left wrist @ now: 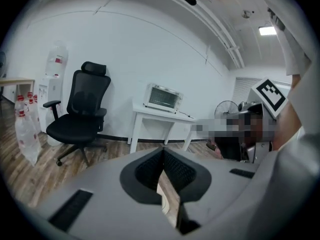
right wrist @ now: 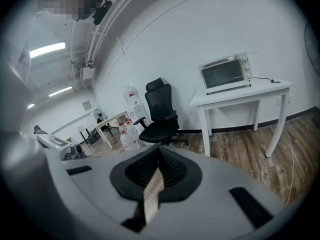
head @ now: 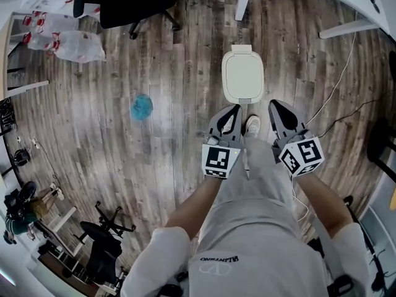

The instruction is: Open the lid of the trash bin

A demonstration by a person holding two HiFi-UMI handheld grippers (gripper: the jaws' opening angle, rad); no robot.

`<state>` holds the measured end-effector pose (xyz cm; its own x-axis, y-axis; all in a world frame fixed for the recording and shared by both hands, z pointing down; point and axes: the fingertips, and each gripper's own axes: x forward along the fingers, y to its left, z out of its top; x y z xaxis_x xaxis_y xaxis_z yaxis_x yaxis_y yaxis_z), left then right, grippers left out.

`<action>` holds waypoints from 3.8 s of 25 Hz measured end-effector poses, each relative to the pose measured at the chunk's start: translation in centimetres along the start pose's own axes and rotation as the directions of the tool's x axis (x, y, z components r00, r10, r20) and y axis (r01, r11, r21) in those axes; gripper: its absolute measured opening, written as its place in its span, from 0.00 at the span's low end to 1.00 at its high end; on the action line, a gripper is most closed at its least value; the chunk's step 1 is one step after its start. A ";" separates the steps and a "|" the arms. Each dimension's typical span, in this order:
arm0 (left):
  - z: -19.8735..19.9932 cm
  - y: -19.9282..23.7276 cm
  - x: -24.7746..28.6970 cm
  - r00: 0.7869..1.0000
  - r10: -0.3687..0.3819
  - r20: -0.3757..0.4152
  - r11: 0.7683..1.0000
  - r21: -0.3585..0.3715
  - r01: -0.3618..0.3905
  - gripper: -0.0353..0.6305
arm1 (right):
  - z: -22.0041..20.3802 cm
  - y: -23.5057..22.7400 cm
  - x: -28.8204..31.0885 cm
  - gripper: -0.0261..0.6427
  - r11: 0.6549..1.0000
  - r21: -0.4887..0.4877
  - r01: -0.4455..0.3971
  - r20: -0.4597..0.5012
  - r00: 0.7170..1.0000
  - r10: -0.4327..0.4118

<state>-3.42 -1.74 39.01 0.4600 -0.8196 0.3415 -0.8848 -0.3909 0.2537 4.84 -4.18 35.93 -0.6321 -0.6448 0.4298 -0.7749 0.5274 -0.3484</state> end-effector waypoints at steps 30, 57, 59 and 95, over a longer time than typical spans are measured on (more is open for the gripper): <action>-37.1 2.4 14.2 0.930 0.060 -0.362 0.980 -0.158 -0.125 0.06 | -31.0 -13.2 11.4 0.06 0.981 0.175 0.080 -0.266 0.964 -0.031; -40.3 2.3 15.5 0.913 0.076 -0.402 0.981 -0.135 -0.141 0.06 | -33.0 -13.4 12.3 0.06 0.972 0.214 0.096 -0.270 0.962 -0.035; -40.3 2.3 15.5 0.914 0.079 -0.397 0.981 -0.133 -0.143 0.06 | -33.1 -13.4 12.3 0.06 0.972 0.216 0.096 -0.269 0.963 -0.036; -40.5 2.3 15.4 0.927 0.073 -0.368 0.981 -0.139 -0.133 0.06 | -34.0 -13.2 11.1 0.06 0.967 0.227 0.118 -0.265 0.963 -0.055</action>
<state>4.62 1.72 81.50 0.3892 -0.6341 0.6682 -0.9189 -0.2165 0.3297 8.06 0.49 73.63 -0.5649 -0.5029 0.6541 -0.8243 0.3080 -0.4750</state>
